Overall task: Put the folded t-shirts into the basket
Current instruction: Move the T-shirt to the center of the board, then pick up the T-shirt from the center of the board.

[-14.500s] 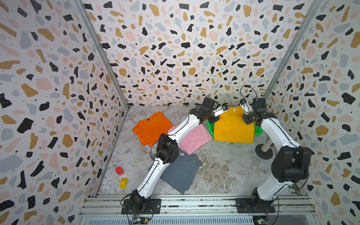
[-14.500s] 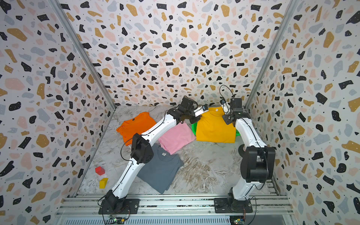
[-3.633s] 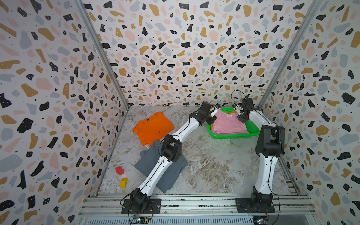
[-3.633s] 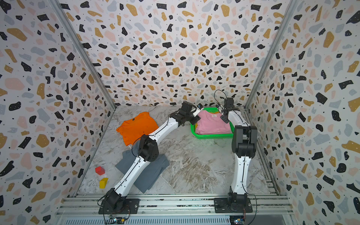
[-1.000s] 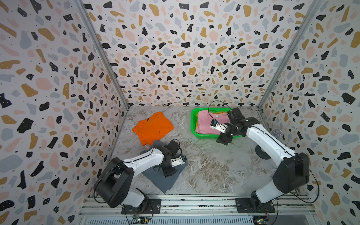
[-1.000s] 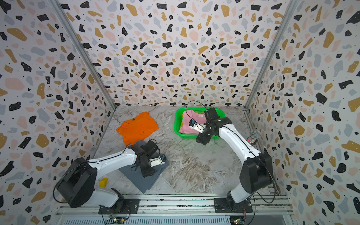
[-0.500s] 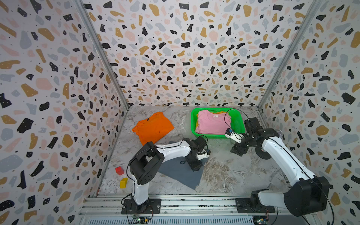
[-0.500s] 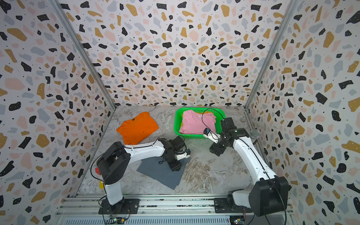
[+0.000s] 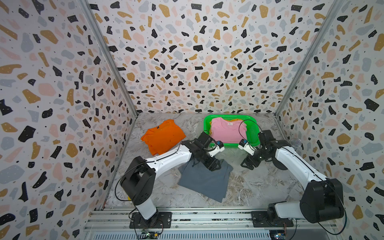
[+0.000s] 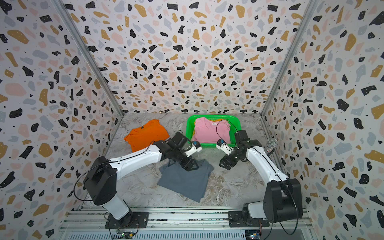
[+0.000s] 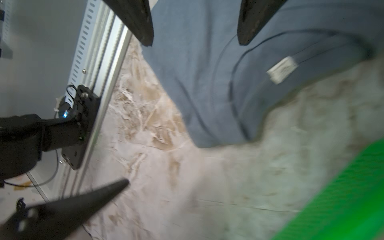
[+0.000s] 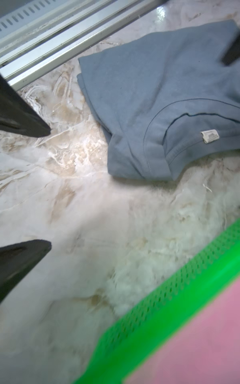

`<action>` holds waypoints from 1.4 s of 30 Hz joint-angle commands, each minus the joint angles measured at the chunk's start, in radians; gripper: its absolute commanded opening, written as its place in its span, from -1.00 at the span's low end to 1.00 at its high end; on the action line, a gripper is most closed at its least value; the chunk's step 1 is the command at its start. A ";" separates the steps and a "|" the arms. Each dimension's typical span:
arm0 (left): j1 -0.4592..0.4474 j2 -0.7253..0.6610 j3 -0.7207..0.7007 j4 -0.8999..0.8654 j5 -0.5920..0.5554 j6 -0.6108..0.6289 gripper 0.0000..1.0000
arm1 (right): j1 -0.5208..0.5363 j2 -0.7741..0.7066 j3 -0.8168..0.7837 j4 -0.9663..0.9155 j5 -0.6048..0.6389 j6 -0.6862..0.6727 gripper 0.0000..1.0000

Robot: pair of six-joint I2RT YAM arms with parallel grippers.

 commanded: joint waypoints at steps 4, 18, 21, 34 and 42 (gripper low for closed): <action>0.258 0.055 0.019 -0.181 -0.072 0.138 0.37 | 0.161 0.093 -0.044 0.206 0.049 0.104 0.65; 0.300 0.313 0.177 -0.262 -0.092 0.167 0.42 | 0.297 0.295 0.026 0.218 0.137 0.136 0.57; 0.300 0.349 0.189 -0.271 -0.088 0.169 0.42 | 0.305 0.326 0.033 0.212 0.142 0.134 0.49; 0.300 0.395 0.139 -0.196 0.009 0.102 -0.04 | 0.309 0.379 0.053 0.196 0.136 0.102 -0.57; 0.311 0.274 0.055 -0.127 0.078 0.096 -0.88 | 0.308 0.274 0.047 0.260 0.150 0.066 -0.99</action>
